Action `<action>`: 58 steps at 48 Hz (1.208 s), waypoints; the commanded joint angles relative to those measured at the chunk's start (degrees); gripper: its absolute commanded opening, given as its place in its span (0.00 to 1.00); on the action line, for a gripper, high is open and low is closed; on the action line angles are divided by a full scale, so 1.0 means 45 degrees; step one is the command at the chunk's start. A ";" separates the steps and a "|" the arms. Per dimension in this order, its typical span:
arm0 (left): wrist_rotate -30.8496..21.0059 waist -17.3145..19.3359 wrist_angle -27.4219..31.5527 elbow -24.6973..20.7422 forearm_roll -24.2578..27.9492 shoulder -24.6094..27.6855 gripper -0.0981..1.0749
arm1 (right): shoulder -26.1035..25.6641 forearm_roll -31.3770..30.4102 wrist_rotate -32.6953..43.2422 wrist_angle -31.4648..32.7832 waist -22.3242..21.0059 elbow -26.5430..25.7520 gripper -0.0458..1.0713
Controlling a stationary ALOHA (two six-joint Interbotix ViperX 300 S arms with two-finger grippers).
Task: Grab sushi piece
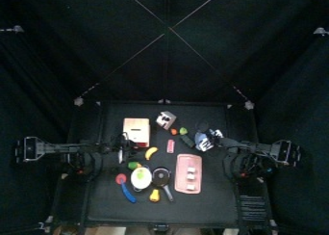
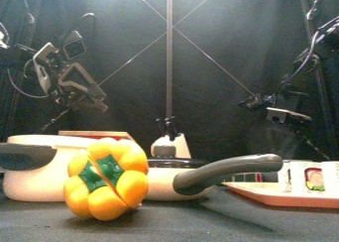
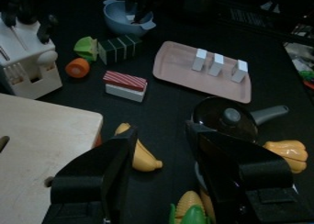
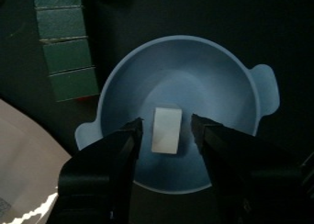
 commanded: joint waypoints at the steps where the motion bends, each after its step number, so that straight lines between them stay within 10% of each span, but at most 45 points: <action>1: 0.0000 0.0000 -0.0039 -0.0137 -0.0020 -0.0020 0.80 | -0.0254 0.0020 0.0000 0.0156 0.0020 -0.0391 0.79; 17: 0.0000 0.0000 -0.0039 -0.0156 -0.0020 0.0000 0.80 | -0.1406 0.0957 -0.0098 0.1172 0.1699 -0.1484 0.78; 38: -0.0020 -0.0039 -0.0039 0.0039 -0.0059 -0.0020 0.80 | -0.0684 0.1055 -0.0020 0.0879 0.7285 -0.1504 0.78; 58: 0.0039 -0.0039 -0.0039 -0.0020 -0.0449 -0.0020 0.80 | 0.1035 0.1094 -0.0117 0.0684 0.7871 -0.1973 0.77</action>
